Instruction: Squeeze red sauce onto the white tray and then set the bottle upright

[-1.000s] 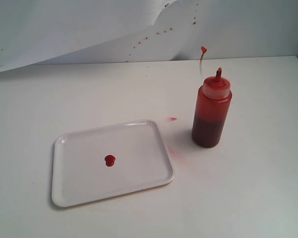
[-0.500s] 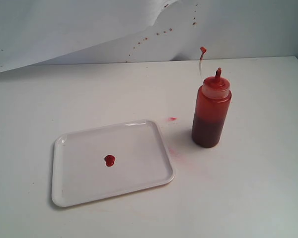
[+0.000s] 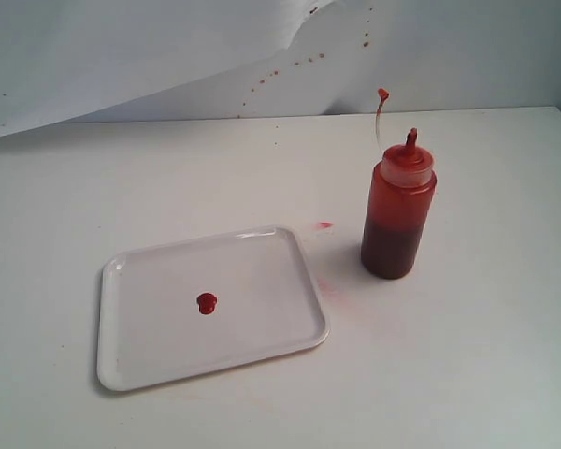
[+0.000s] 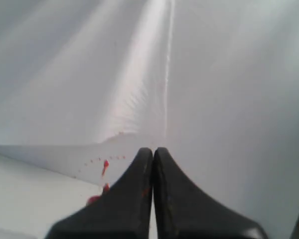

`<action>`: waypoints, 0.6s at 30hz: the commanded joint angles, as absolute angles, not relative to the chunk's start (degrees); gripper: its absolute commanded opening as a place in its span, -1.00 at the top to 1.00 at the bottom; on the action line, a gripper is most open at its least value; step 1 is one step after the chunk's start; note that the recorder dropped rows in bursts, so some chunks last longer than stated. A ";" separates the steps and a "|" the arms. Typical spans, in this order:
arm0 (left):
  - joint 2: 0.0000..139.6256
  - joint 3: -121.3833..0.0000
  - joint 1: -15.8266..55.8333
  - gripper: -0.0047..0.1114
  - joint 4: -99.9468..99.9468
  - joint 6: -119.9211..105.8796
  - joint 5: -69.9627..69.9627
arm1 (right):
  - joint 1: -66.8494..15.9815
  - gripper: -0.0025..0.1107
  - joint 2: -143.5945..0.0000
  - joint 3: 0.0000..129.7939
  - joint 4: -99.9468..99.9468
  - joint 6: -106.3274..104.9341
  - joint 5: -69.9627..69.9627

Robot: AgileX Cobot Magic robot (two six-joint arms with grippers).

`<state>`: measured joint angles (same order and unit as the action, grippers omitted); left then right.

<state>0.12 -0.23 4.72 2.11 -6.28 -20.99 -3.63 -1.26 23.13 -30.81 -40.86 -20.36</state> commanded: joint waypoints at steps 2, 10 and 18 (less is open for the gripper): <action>0.00 0.00 4.57 0.89 2.48 -6.39 -20.39 | -3.46 0.96 -0.90 14.86 2.51 -2.71 -18.27; 0.00 0.00 4.57 0.89 2.48 -6.39 -20.39 | -3.46 0.96 0.00 1.14 3.49 -2.08 -6.07; 0.00 0.00 4.57 0.89 2.48 -6.39 -20.39 | -3.46 0.96 0.00 0.00 3.49 -2.51 -8.45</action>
<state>0.12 -0.23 4.72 2.11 -6.28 -20.99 -3.63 -0.15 0.23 2.97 -2.39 -8.08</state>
